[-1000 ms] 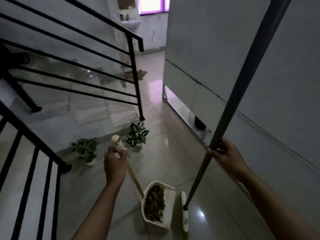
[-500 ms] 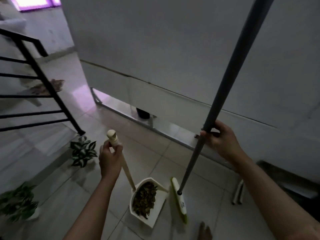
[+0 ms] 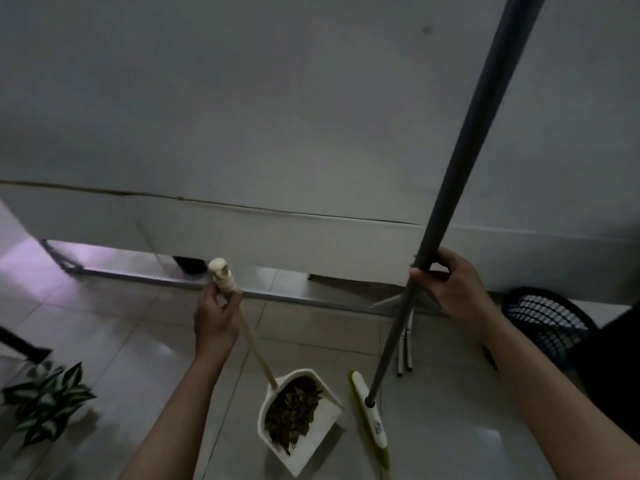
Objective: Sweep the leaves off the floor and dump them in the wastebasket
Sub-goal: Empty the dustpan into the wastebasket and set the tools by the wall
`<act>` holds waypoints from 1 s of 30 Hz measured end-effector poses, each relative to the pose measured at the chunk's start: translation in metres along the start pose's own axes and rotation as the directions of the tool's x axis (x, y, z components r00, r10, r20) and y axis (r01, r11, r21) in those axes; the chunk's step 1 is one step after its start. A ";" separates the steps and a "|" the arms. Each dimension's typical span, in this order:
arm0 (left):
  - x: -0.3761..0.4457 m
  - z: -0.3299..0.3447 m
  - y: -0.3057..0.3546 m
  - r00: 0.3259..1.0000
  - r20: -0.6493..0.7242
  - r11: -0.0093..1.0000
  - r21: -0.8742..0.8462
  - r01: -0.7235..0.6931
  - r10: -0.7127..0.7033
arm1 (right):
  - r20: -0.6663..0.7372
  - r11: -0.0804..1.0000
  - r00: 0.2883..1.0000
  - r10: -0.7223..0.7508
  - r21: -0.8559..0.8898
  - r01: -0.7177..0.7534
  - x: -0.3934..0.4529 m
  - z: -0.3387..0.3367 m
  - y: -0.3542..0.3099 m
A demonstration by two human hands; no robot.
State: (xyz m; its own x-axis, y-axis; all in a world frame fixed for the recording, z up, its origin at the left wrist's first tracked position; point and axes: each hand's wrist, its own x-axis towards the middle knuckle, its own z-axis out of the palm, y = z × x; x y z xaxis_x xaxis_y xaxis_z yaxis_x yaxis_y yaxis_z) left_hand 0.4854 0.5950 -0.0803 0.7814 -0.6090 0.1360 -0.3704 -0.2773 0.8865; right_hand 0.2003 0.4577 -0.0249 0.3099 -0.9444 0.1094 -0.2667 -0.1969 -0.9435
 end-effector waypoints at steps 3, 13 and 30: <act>-0.010 0.033 0.024 0.997 0.062 0.999 0.004 -0.053 0.052 | -0.035 0.999 0.999 -0.016 -0.031 0.015 -0.007 -0.042 0.012; -0.058 0.139 0.092 0.969 0.180 0.984 0.023 -0.177 0.170 | -0.172 0.987 0.985 -0.016 -0.160 -0.012 -0.028 -0.190 0.055; -0.091 0.270 0.205 0.889 0.294 0.936 -0.124 -0.329 0.352 | -0.422 0.965 0.895 0.144 -0.139 -0.221 -0.064 -0.334 0.122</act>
State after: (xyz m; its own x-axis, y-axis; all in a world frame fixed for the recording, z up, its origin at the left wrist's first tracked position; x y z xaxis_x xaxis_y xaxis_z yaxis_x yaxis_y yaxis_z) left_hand 0.2022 0.3926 -0.0302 0.4168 -0.8571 0.3027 -0.5416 0.0333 0.8400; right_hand -0.1573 0.4058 -0.0427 -0.1459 -0.9848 0.0943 -0.4528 -0.0183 -0.8914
